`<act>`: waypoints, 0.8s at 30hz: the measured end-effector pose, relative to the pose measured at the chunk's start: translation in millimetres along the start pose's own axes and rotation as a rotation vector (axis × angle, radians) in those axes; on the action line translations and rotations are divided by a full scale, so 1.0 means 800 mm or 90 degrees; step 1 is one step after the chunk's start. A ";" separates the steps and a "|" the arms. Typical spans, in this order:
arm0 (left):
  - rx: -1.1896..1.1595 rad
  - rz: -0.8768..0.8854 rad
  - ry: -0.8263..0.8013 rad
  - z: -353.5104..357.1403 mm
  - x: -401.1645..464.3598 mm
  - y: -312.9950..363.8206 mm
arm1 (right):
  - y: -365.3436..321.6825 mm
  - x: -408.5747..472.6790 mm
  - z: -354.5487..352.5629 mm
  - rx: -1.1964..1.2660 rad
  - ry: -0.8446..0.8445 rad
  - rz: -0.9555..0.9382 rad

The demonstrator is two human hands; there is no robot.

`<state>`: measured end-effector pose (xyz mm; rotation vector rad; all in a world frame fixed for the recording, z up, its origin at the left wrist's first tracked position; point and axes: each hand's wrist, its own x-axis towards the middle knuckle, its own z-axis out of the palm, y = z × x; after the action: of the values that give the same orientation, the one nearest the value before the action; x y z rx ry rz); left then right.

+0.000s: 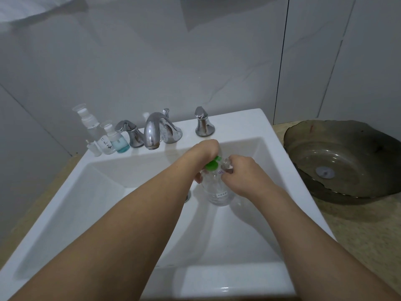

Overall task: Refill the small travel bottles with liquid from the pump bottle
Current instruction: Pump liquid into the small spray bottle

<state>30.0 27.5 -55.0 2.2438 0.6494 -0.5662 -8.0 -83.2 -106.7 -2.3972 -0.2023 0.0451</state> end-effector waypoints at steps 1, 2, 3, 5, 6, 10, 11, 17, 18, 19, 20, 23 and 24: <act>-0.009 -0.009 -0.015 -0.003 0.001 -0.001 | -0.001 0.000 0.000 0.001 0.005 -0.005; -0.019 -0.016 -0.030 -0.006 0.002 -0.001 | -0.003 -0.001 -0.001 0.001 0.014 -0.012; -0.030 -0.022 -0.046 -0.010 0.002 0.000 | -0.005 -0.002 -0.002 0.002 0.023 -0.018; -0.044 -0.034 -0.078 -0.017 0.004 0.003 | -0.008 -0.003 -0.005 0.015 0.037 -0.025; -0.046 -0.035 -0.091 -0.020 0.006 0.005 | -0.008 -0.003 -0.006 0.023 0.042 -0.029; -0.058 -0.035 -0.113 -0.024 0.006 0.008 | -0.010 -0.004 -0.007 0.033 0.053 -0.032; -0.060 -0.037 -0.116 -0.024 0.007 0.008 | -0.009 -0.004 -0.007 0.033 0.052 -0.031; -0.055 -0.039 -0.095 -0.018 0.003 0.006 | -0.007 -0.003 -0.006 0.032 0.044 -0.018; -0.050 -0.036 -0.087 -0.016 0.002 0.006 | -0.006 -0.003 -0.006 0.030 0.044 -0.014; -0.043 -0.033 -0.082 -0.015 0.000 0.007 | -0.006 -0.002 -0.006 0.027 0.042 -0.009; -0.034 -0.035 -0.079 -0.012 0.001 0.007 | -0.005 -0.002 -0.005 0.021 0.038 -0.005; -0.019 -0.037 -0.057 -0.007 0.001 0.005 | -0.004 -0.001 -0.003 -0.005 0.020 0.003; -0.020 -0.036 -0.049 -0.005 0.000 0.003 | -0.004 -0.001 -0.003 -0.010 0.017 0.005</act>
<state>32.6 29.1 -51.2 2.1685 0.6795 -0.6628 -8.8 -82.5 -103.1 -2.4123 -0.1819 0.0148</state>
